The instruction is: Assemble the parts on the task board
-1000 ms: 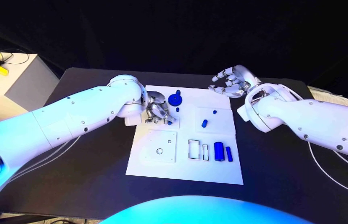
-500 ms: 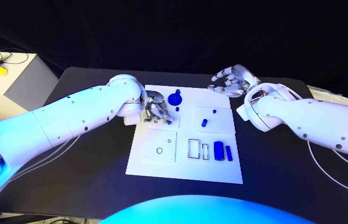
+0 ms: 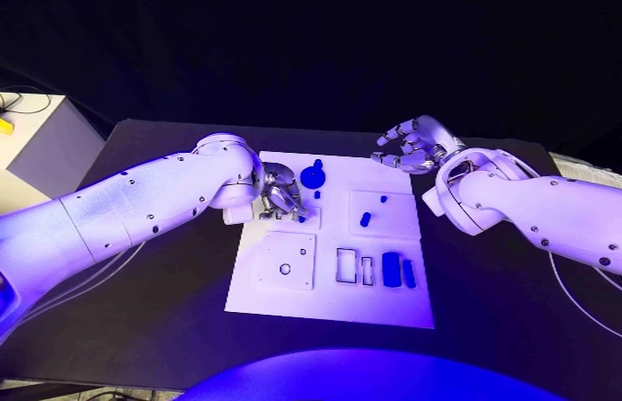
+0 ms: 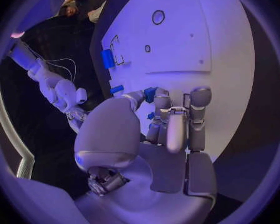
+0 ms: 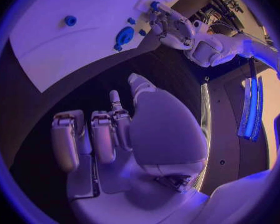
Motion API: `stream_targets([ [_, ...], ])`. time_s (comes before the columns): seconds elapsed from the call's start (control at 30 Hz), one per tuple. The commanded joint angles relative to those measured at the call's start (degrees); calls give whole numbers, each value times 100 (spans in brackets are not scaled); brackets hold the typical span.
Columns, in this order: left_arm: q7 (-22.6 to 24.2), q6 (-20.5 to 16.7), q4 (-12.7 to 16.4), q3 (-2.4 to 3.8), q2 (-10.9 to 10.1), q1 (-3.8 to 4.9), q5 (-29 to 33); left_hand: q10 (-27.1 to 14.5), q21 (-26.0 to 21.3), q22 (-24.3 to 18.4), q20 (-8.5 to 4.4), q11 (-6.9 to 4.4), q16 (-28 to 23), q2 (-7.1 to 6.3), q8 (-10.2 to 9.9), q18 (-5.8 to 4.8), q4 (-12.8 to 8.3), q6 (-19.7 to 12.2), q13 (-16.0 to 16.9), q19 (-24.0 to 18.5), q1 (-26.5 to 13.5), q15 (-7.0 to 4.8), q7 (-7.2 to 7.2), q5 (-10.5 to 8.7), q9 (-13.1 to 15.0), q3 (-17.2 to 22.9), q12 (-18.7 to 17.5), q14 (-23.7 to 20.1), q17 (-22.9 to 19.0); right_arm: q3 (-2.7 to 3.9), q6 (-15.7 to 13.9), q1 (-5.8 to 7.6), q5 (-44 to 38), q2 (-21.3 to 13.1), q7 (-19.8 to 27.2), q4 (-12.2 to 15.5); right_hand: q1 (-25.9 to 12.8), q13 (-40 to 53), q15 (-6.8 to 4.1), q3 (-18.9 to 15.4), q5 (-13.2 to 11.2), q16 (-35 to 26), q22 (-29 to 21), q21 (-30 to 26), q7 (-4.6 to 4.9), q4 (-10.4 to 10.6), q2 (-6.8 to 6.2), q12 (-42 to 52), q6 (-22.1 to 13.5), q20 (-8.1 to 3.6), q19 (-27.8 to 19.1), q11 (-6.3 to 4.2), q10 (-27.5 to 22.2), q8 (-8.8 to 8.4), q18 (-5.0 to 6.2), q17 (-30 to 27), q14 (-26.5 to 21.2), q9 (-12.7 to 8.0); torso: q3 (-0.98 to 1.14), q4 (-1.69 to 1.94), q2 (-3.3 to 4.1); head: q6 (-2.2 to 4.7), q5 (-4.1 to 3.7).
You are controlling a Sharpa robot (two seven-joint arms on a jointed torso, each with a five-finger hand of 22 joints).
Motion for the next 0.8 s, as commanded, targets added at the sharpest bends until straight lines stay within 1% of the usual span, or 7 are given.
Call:
stream_targets([
  [0.03, 14, 125, 6, -13, 6, 0, 91, -37, 34, -4, 6, -13, 20, 9, 41, -49, -5, -38, -15, -48, 106, -46, -6, 40, 21, 62, 2, 90, 198, 2, 104, -8, -30, 7, 5, 3, -61, 983, 31, 24, 19, -17, 1381, -25, 11, 8, -18, -3, -29, 34, 519, 45, 44, -17, 11, 1429, 576, -8, 3, -1, -2, 1, 6],
  [0.23, 28, 138, 57, -14, -40, -1, 164, -84, 46, -14, 7, -7, 12, -24, 48, -42, -127, -116, -83, -95, 412, -44, 10, 53, 116, 788, -64, 78, 189, 1, 120, -15, -30, 4, -3, 4, -61, 983, 31, 24, 19, -17, 1381, -25, 11, 8, -18, -3, -29, 34, 519, 45, 44, -17, 11, 1429, 576, -8, -3, -1, 4, 9, 4],
  [0.4, 40, 120, 88, -12, -69, -2, 237, -100, 58, -26, 17, 11, 5, -110, 106, -37, -408, -174, -133, -134, 416, -29, 40, 33, 243, 1532, -114, 69, 182, 0, 134, -18, -30, 1, -11, 3, -61, 983, 31, 24, 19, -17, 1381, -25, 11, 8, -18, -3, -29, 34, 519, 45, 44, -17, 11, 1429, 576, -8, -5, 4, 3, 9, 0],
  [0.53, 47, 118, 122, -9, -106, -2, 362, -79, 82, -16, 28, 11, 8, -169, 186, -35, -630, -165, -139, -147, 256, -22, 44, 27, 351, 1962, -118, 72, 193, 0, 146, -20, -30, -3, -17, -1, -61, 983, 31, 24, 19, -17, 1381, -25, 11, 8, -18, -3, -29, 34, 519, 45, 44, -17, 11, 1429, 576, -8, -6, 4, 6, 8, -4],
  [0.63, 46, 128, 137, -7, -145, -3, 517, -50, 126, 22, 11, -16, 18, -272, 386, -37, -840, -155, -135, -141, -41, -48, 16, 29, 561, 2378, -114, 85, 218, -1, 152, -22, -30, -8, -18, -5, -68, 982, 30, 29, 19, -19, 1379, -28, 10, 7, -13, -3, -23, 34, 518, 44, 44, -15, 11, 1425, 575, -8, -2, 3, -1, 17, -13],
  [0.7, 46, 100, 156, -4, -182, -3, 601, -19, 188, 85, -9, -26, 34, -342, 523, -42, -1075, -165, -106, -118, -273, -67, -5, 42, 719, 2769, -86, 104, 255, -1, 154, -23, -30, -15, -17, -7, -68, 982, 30, 29, 19, -19, 1379, -28, 10, 7, -13, -3, -23, 34, 518, 44, 44, -15, 11, 1425, 575, -8, 2, 5, -3, 15, -17],
  [0.8, 51, 11, 195, -1, -239, -3, 697, 27, 245, 155, -21, -53, 56, -359, 632, -56, -1229, -163, -68, -89, -524, -86, -32, 73, 839, 2991, -45, 128, 301, -1, 148, -26, -23, -34, -3, -9, -68, 982, 30, 29, 19, -19, 1379, -28, 10, 7, -13, -3, -23, 34, 518, 44, 44, -15, 11, 1425, 575, -8, 13, 13, -9, 20, -17],
])
